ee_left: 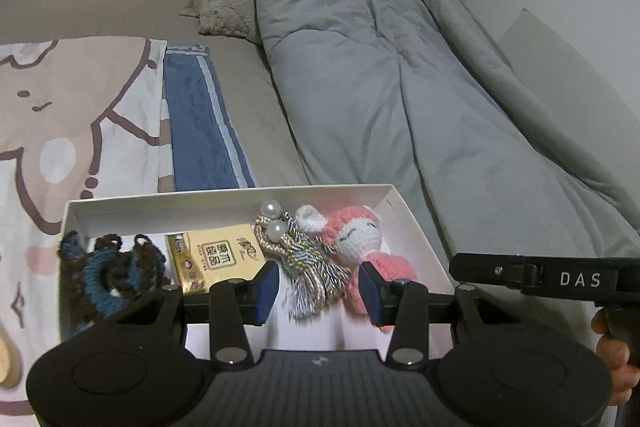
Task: Organize objects
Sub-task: 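Carry keychain and pink doll into the white box and open both tools, then lift both tools from the box and move toward the toys on the blanket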
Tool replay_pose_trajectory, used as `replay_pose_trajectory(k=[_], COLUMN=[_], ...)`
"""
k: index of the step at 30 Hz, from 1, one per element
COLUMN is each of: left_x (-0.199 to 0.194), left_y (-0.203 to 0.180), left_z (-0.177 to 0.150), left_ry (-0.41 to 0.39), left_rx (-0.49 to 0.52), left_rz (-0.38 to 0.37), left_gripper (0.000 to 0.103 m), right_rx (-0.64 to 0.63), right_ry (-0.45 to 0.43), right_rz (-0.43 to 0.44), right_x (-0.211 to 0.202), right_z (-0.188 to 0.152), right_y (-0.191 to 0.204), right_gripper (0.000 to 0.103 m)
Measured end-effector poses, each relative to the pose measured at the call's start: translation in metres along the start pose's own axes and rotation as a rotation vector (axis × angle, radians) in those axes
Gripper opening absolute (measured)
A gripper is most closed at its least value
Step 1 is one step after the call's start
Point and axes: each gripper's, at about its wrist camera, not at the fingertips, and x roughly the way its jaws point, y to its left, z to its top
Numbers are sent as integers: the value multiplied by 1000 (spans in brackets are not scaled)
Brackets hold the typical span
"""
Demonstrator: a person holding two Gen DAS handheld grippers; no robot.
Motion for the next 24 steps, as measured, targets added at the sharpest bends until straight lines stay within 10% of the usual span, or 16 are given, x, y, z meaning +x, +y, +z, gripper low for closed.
replay_pose_trajectory(k=[6, 24], left_x=[-30, -104], left_y=[-12, -29], left_z=[-1, -23], left_ry=[2, -36], left_rx=[57, 167], left_rz=[19, 67], left_gripper=[46, 92], right_rx=[14, 22], right_ry=[-46, -149], right_rz=[4, -13], right_x=[-28, -93], right_z=[-15, -59], right_y=[4, 21], right_gripper=[43, 57])
